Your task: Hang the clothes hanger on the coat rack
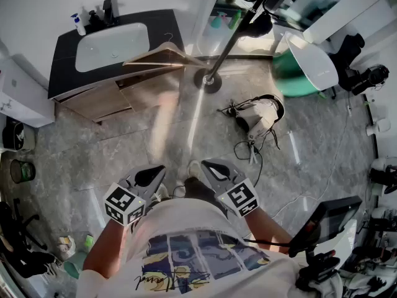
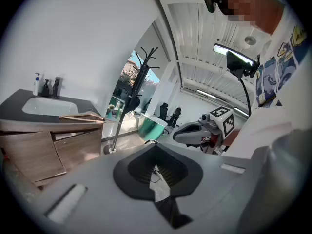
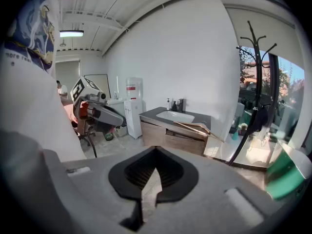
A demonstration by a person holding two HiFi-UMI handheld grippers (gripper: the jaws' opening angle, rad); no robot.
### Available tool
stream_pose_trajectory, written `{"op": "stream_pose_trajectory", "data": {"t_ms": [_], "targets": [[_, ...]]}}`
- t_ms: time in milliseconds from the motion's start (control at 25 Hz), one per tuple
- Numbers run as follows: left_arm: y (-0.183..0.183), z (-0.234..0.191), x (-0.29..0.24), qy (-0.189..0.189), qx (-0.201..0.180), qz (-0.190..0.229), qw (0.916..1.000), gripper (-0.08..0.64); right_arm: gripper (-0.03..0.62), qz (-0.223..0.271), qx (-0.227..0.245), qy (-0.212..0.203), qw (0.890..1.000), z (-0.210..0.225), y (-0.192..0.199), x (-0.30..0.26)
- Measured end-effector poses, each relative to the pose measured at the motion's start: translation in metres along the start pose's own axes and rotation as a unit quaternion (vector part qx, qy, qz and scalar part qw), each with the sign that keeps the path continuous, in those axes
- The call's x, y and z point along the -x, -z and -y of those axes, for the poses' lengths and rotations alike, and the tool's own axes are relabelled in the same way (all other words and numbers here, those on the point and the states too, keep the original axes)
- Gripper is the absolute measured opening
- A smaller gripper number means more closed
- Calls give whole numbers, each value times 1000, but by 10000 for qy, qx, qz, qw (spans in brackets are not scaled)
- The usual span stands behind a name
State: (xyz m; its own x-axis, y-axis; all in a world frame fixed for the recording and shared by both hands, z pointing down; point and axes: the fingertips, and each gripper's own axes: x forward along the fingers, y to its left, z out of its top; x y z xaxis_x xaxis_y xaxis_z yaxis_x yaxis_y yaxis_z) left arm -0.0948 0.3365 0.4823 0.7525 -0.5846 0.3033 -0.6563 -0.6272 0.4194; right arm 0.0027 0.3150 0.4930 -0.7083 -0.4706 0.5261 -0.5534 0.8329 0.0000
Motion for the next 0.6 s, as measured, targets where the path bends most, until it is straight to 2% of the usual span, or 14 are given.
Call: {"op": "stream_pose_trajectory", "data": {"t_ms": [320, 600], "targets": [[-20, -7, -46, -217, 16, -47, 9998, 0, 0, 105, 55, -199, 9997, 55, -4, -4], [-62, -13, -112, -541, 63, 57, 9985, 0, 0, -29, 295, -455, 9985, 136, -2, -9]]}}
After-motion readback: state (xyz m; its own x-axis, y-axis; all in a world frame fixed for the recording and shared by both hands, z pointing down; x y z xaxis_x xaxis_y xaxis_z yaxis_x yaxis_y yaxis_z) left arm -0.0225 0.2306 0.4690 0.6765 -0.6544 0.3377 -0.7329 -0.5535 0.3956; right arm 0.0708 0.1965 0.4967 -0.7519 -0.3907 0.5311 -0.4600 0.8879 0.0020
